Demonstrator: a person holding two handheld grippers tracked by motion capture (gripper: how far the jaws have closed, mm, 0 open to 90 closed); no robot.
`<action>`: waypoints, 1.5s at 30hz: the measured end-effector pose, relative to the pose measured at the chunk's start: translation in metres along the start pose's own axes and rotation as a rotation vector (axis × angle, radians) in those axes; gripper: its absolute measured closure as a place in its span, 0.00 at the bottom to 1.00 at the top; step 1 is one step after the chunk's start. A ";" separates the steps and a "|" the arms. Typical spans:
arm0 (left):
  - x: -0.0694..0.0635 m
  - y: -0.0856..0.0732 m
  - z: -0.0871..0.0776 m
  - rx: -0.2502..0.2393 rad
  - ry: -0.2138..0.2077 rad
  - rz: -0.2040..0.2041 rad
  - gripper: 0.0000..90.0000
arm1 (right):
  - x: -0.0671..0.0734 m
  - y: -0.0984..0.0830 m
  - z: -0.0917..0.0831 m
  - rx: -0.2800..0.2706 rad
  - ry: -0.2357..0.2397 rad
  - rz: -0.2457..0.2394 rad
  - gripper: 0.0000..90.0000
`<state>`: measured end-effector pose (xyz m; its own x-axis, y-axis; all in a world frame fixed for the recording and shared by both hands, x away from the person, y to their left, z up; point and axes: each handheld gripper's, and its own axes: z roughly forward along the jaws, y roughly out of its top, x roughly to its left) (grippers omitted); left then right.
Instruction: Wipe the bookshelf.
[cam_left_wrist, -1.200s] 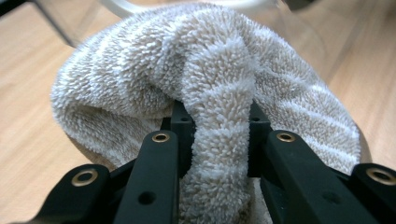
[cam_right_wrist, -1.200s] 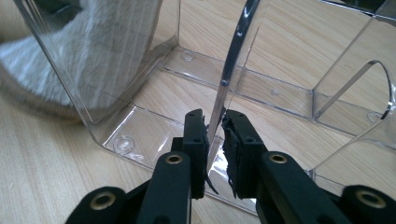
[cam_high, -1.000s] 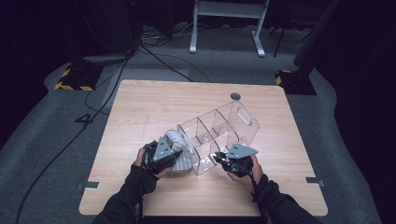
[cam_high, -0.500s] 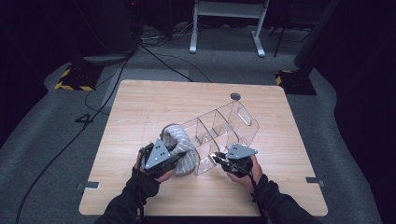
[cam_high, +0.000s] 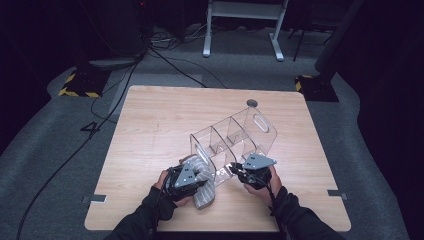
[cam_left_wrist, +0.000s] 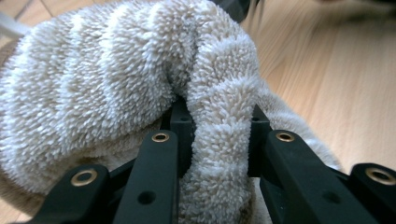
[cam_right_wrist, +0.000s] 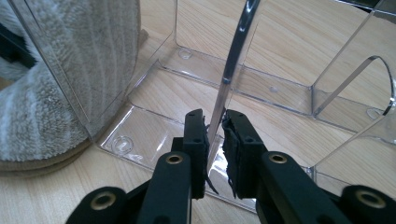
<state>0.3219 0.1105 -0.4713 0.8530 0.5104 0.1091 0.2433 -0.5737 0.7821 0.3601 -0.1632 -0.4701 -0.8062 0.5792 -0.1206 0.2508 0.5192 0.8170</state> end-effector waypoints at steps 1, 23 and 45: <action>0.002 -0.001 0.000 0.007 0.003 -0.005 0.82 | 0.000 0.000 0.000 0.000 -0.002 -0.003 0.88; 0.009 0.046 -0.066 -0.349 0.180 -0.050 0.82 | 0.005 0.002 0.003 0.001 0.007 -0.011 0.87; -0.009 0.001 -0.002 0.000 0.140 -0.004 0.83 | 0.005 -0.001 0.002 0.017 -0.001 0.014 0.88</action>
<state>0.3131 0.1065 -0.4699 0.7789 0.5975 0.1905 0.2471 -0.5716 0.7825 0.3570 -0.1596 -0.4730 -0.8022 0.5868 -0.1100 0.2706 0.5216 0.8092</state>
